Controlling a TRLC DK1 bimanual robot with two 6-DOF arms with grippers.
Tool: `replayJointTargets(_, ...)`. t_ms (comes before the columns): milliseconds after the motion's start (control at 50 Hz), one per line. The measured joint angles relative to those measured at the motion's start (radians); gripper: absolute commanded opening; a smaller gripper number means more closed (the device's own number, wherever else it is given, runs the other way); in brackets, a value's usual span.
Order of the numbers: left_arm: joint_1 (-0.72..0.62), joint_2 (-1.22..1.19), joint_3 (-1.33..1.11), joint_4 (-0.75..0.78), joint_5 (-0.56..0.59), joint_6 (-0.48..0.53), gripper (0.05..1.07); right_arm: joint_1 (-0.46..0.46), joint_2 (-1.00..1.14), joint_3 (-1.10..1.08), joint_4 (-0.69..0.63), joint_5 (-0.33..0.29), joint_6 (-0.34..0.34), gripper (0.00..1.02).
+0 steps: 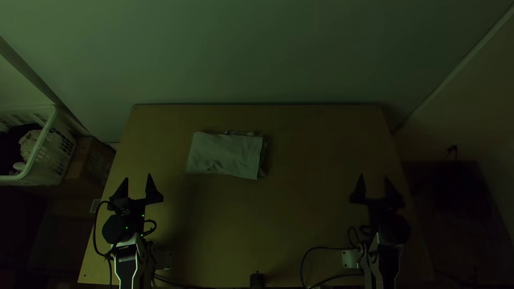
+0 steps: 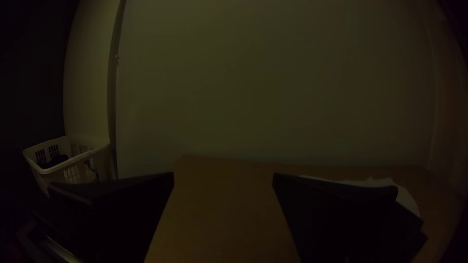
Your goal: Fold the t-shirt
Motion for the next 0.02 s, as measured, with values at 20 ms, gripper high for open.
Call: replayJointTargets(20,0.0,0.0,0.0,0.0,0.0,0.0,1.03,0.0,0.0,0.0,0.0,0.0,0.0,0.98)
